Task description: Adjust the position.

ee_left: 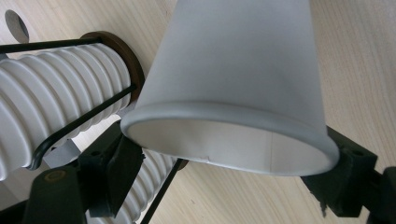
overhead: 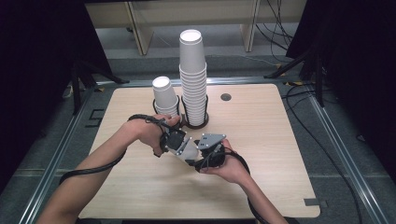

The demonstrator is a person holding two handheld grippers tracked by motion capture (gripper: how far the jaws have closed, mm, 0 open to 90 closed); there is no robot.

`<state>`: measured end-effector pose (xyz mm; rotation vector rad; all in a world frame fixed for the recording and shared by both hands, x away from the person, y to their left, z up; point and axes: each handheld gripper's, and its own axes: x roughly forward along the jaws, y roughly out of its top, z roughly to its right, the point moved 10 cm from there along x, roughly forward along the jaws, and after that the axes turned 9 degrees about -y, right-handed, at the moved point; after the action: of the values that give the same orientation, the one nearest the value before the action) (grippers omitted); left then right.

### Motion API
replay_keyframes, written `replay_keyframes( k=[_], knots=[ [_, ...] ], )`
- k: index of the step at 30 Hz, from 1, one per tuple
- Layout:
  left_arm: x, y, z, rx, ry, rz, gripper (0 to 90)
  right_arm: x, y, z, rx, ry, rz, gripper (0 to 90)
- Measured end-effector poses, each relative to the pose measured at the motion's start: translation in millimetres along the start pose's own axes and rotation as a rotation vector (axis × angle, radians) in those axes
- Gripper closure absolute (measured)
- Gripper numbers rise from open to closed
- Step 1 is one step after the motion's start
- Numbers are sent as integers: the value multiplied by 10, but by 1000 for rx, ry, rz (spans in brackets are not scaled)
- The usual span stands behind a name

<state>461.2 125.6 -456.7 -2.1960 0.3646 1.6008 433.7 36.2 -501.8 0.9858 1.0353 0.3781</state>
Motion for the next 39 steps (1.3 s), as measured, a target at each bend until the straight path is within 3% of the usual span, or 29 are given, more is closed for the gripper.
replay_keyframes(
  k=[1, 2, 4, 6, 8, 11, 12, 14, 15, 25, 28, 29, 30, 31, 32, 33, 35, 39],
  knots=[
    [0, 5, -2, 3, 2, -1, 187, 15, 11, 23, -36, -4, 8, 226],
    [-1, 7, 0, 3, 0, -2, 188, 18, 10, -9, -2, 5, -3, 226],
    [-1, 18, -1, 2, 0, 3, 187, 37, 26, 2, -24, 6, 5, 226],
    [-1, 24, -1, 8, 3, 2, 187, 39, 30, -18, 5, 12, 2, 225],
    [-2, 31, 3, 9, 1, 5, 187, 58, 45, -4, -21, 13, 14, 225],
    [-5, 31, -2, 9, 4, 3, 187, 65, 33, -22, -1, 13, 4, 225],
    [-4, 32, -2, 9, 4, 4, 187, 81, 44, 0, -36, 11, 18, 225],
    [-3, 34, -1, 13, 2, 3, 187, 86, 26, -38, 3, 19, 5, 225],
    [-2, 35, 1, 15, 1, 2, 187, 101, 32, -10, -41, 11, 16, 225],
    [-11, 57, -5, 8, 9, 11, 186, 114, 14, -41, 5, 21, 5, 227],
    [-4, 76, -1, 14, -1, 20, 185, 124, 11, -29, -7, 18, 9, 234],
    [-5, 73, -4, 13, 0, 19, 185, 122, 8, -35, 11, 13, 10, 239],
    [-7, 69, -7, 12, 0, 18, 185, 132, 21, -16, -19, 14, 26, 242],
    [-7, 68, -6, 10, -2, 20, 185, 132, 21, -11, -18, 9, 28, 242],
    [-13, 65, -9, 5, 4, 20, 185, 126, 10, -34, 18, 10, 18, 241],
    [-12, 64, -8, 6, 4, 19, 185, 135, 19, -7, -16, 3, 28, 240],
    [-7, 70, -8, 10, -2, 22, 185, 142, 15, -28, -2, 13, 25, 239],
    [-8, 72, -12, 12, 1, 23, 185, 149, 18, -3, -18, -5, 31, 242]
  ],
)
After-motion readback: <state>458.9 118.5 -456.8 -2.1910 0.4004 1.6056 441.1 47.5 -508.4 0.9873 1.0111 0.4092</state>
